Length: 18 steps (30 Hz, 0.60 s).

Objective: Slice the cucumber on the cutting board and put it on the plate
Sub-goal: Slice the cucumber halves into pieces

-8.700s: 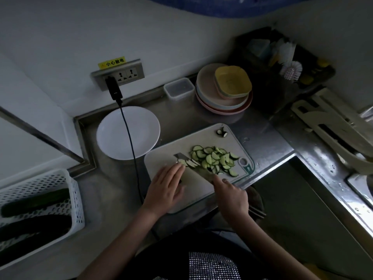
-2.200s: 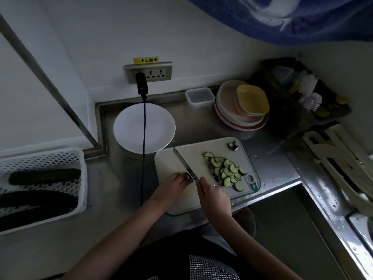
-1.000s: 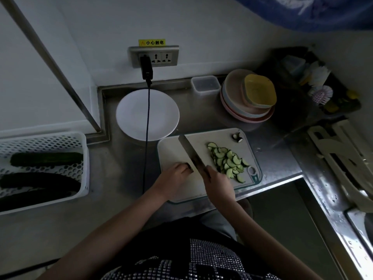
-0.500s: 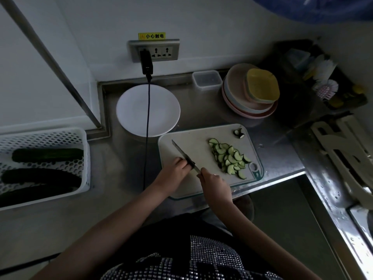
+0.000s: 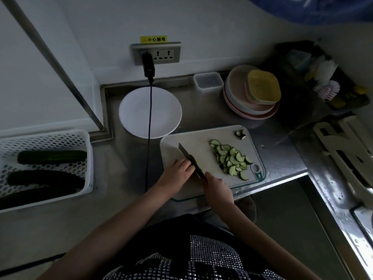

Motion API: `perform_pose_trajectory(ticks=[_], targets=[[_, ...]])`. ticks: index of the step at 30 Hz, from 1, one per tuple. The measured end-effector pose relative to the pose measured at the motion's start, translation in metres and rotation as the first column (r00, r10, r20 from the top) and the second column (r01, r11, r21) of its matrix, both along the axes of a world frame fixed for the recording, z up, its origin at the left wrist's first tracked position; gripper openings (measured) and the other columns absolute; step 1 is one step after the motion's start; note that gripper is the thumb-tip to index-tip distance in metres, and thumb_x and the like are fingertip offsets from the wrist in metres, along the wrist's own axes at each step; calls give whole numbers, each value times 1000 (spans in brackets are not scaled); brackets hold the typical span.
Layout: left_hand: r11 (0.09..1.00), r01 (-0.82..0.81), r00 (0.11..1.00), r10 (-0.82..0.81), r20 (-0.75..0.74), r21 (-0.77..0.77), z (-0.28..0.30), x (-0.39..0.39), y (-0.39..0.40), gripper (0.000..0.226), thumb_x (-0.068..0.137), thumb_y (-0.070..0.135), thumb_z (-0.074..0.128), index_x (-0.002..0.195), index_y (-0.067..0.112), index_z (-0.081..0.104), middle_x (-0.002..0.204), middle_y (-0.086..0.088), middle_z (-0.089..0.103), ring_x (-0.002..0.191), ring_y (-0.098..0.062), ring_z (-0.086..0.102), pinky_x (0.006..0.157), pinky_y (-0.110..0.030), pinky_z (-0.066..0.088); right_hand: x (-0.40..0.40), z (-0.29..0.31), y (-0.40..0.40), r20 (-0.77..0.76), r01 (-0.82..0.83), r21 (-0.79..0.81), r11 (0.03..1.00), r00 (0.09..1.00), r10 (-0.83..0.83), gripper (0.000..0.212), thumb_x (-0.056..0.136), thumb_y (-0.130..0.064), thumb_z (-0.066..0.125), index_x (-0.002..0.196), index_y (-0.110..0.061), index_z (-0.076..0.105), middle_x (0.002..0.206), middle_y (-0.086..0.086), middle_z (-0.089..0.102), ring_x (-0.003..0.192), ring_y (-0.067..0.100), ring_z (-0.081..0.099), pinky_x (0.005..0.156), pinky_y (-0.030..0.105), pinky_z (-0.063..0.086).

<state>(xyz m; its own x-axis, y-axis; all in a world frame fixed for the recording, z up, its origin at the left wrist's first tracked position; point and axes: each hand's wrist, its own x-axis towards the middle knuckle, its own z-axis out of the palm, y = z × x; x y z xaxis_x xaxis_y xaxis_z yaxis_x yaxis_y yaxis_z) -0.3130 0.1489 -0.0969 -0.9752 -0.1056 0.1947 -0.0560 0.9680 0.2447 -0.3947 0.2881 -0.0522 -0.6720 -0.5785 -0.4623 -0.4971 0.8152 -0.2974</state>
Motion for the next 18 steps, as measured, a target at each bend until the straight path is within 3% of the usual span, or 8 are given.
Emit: perform_pose_trajectory(ticks=[3, 6, 8, 11, 18], targets=[[997, 11, 1000, -13, -23, -72, -4, 3, -1, 36, 72, 9, 35, 92, 9, 66, 92, -8, 61, 86, -25, 50, 66, -33, 48, -14, 8, -2, 98, 95, -83, 992, 991, -87, 37, 96, -49, 43, 94, -15, 56, 83, 9, 63, 80, 33, 62, 64, 37, 48], [999, -3, 999, 2, -42, -44, -3, 5, -3, 37, 73, 11, 34, 92, 9, 66, 91, -6, 59, 83, -22, 43, 62, -31, 49, -17, 15, -2, 42, 74, -88, 993, 997, -70, 34, 95, -50, 42, 84, -19, 51, 77, 8, 62, 73, 30, 60, 59, 36, 47], [999, -18, 999, 17, -45, -32, -1, 5, -3, 32, 74, 12, 41, 94, 9, 66, 92, -6, 59, 83, -22, 46, 63, -31, 50, -11, 14, -1, -11, 58, -107, 993, 998, -59, 29, 96, -46, 43, 83, -21, 49, 77, 8, 61, 72, 32, 61, 59, 37, 49], [999, -30, 998, 30, -52, 16, -2, 4, -3, 33, 63, 5, 68, 95, 7, 64, 92, -8, 60, 84, -25, 51, 64, -31, 50, 0, 12, 1, -33, 44, -114, 993, 998, -49, 27, 97, -43, 42, 89, -19, 50, 82, 10, 63, 75, 34, 61, 63, 39, 51], [997, -40, 997, 43, -59, 65, -2, 4, -4, 48, 48, -3, 81, 93, 3, 65, 90, -12, 61, 89, -24, 42, 65, -31, 52, 5, 9, 4, -84, -14, -110, 994, 996, 5, 28, 99, -41, 39, 96, -16, 49, 85, 11, 64, 77, 35, 61, 61, 37, 48]])
